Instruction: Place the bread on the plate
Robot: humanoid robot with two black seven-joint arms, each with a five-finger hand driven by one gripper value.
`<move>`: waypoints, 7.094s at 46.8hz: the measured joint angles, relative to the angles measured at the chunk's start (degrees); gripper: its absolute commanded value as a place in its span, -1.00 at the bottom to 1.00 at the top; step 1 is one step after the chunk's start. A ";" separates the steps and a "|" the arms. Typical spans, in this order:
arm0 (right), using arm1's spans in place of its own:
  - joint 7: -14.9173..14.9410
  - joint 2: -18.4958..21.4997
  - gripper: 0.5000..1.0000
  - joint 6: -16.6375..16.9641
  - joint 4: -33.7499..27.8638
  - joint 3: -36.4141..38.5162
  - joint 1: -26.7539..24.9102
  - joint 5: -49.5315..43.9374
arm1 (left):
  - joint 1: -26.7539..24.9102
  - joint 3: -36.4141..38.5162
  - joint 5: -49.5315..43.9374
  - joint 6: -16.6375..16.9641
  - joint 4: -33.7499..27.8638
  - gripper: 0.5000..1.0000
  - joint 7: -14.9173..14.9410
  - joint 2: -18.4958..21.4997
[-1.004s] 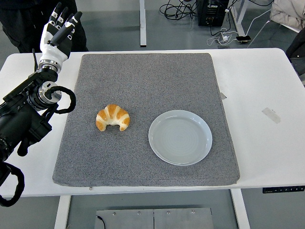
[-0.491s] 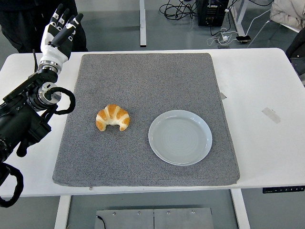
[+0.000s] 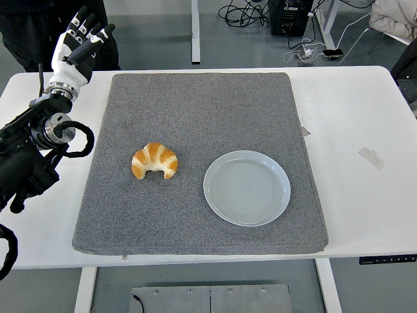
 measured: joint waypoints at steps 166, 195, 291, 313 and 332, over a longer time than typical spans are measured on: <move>0.00 0.00 1.00 0.01 -0.01 0.00 0.01 0.00 | -10.93 58.12 59.24 37.67 -52.64 0.89 18.04 23.29; 0.00 0.00 1.00 0.01 -0.02 0.00 0.01 0.00 | -9.72 59.59 60.73 38.31 -48.00 -0.01 17.94 19.79; -0.01 0.00 1.00 0.00 -0.01 0.00 0.00 0.00 | -14.12 46.60 76.43 37.76 -47.35 -1.00 13.01 6.71; 0.00 0.00 1.00 0.01 -0.02 0.00 0.00 0.00 | -12.30 50.99 77.60 37.58 -43.06 -1.00 13.03 0.91; 0.00 0.00 1.00 0.01 0.00 0.00 0.01 0.00 | -9.83 52.92 78.47 37.59 -40.20 -1.00 13.02 -0.83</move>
